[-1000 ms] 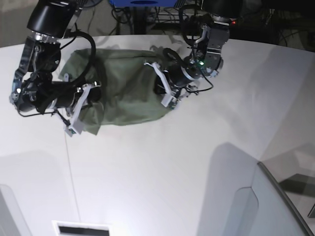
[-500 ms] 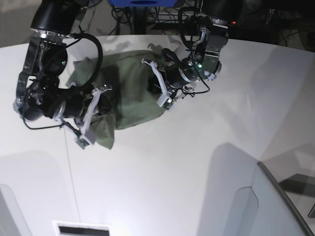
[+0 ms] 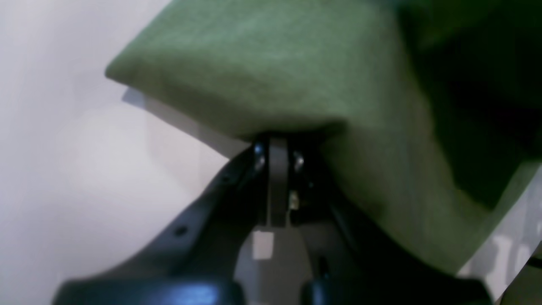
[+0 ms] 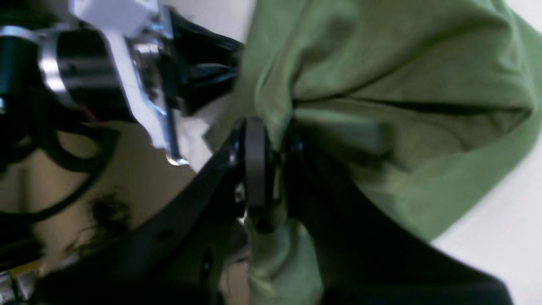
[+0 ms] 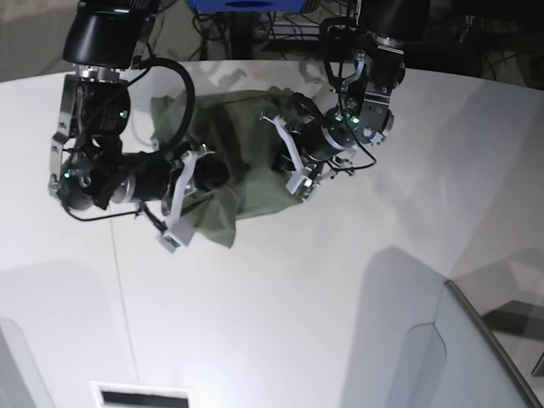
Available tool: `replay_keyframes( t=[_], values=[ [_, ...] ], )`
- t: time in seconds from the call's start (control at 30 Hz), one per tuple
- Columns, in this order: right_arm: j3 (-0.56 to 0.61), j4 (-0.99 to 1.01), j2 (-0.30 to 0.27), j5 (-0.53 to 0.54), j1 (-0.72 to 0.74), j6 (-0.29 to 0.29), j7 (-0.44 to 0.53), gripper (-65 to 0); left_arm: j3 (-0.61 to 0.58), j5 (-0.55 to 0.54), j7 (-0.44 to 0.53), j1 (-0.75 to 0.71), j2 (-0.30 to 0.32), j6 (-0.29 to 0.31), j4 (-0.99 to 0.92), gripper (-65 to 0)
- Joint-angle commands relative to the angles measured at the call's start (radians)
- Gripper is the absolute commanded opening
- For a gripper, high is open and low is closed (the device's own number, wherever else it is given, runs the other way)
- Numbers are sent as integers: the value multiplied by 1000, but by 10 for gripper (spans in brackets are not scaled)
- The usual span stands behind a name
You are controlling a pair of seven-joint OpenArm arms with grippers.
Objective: Layout the t-shirt on the table in an organized manner, then fold the t-shirt properly
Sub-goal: 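Push the shirt ends together, then release and raise the left gripper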
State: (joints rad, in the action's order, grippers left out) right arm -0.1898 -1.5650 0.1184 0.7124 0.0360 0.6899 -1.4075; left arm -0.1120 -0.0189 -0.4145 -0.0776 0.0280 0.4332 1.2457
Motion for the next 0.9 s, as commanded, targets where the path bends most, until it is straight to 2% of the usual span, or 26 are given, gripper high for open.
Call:
replay_keyframes(
  t=[0.0, 0.1, 0.27, 0.57, 0.73, 0.87],
  values=[
    [3, 1, 2, 40, 17, -17, 21, -641, 1, 7, -8, 17, -1, -9, 13, -650],
    [5, 50, 0, 63, 35, -45, 40, -641, 1, 7, -13, 31, -1, -9, 10, -650],
    [5, 123, -3, 63, 64, -46, 89, -641, 8, 6, -14, 23, 5, -9, 67, -650],
    [5, 176, -7, 62, 74, -48, 124, -636, 286, -2, -136, -147, 102, -9, 432, -650],
    [6, 196, -7, 60, 72, -95, 161, -635, 464, -2, -136, -276, 111, -6, 541, -650],
    [6, 194, -18, 60, 72, -100, 173, -635, 544, -3, -131, -368, 109, -6, 558, -650]
  ],
)
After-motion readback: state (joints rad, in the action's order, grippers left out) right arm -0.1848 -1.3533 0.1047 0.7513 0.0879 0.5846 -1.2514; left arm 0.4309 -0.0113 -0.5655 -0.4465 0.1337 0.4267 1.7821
